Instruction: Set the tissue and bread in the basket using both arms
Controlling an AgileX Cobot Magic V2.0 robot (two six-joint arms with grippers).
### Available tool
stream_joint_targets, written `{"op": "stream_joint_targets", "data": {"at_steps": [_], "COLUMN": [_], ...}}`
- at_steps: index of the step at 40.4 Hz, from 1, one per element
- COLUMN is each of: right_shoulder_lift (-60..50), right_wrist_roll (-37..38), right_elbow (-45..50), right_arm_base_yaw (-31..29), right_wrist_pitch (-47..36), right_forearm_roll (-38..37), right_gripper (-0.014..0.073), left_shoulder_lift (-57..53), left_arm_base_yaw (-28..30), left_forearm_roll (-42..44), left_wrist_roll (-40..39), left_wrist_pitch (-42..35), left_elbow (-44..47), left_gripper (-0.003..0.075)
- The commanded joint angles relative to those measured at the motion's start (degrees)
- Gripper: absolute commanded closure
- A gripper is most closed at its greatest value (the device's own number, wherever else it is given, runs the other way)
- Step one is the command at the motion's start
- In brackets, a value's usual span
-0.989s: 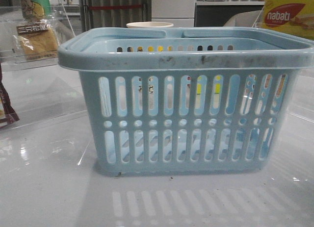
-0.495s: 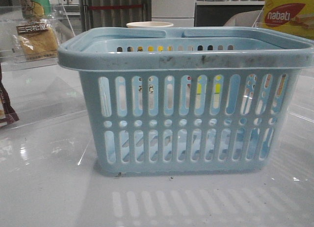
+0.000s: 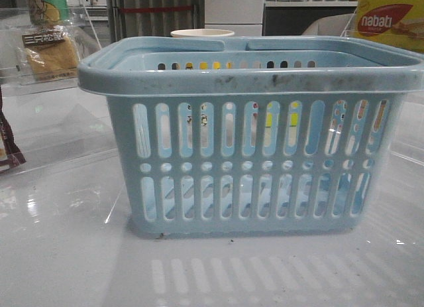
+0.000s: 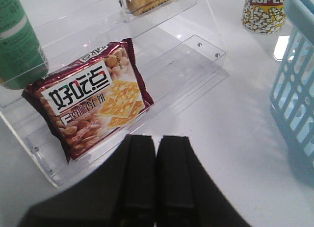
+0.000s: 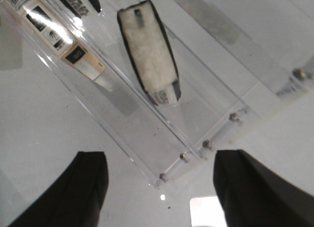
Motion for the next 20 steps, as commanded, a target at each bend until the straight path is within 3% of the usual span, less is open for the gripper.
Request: {"op": "stream_joint_targets", "data": {"at_steps": [1,20], "right_shoulder_lift": [-0.3,5.2], "right_wrist_roll": [-1.8,-2.3], "right_elbow": [-4.1,-6.0], "right_arm_base_yaw": [1.1,1.8], "right_wrist_pitch": [-4.0,-13.3], "right_forearm_roll": [0.9,0.8], "right_gripper": [0.0034,0.0034], "left_shoulder_lift": [0.1,0.1], "left_arm_base_yaw": [-0.3,-0.3], "left_forearm_roll": [-0.3,-0.3], "left_wrist_roll": [-0.1,-0.1], "left_wrist_pitch": [-4.4,-4.4], "left_elbow": [-2.1,-2.1], "left_gripper": [0.0628,0.0628]}}
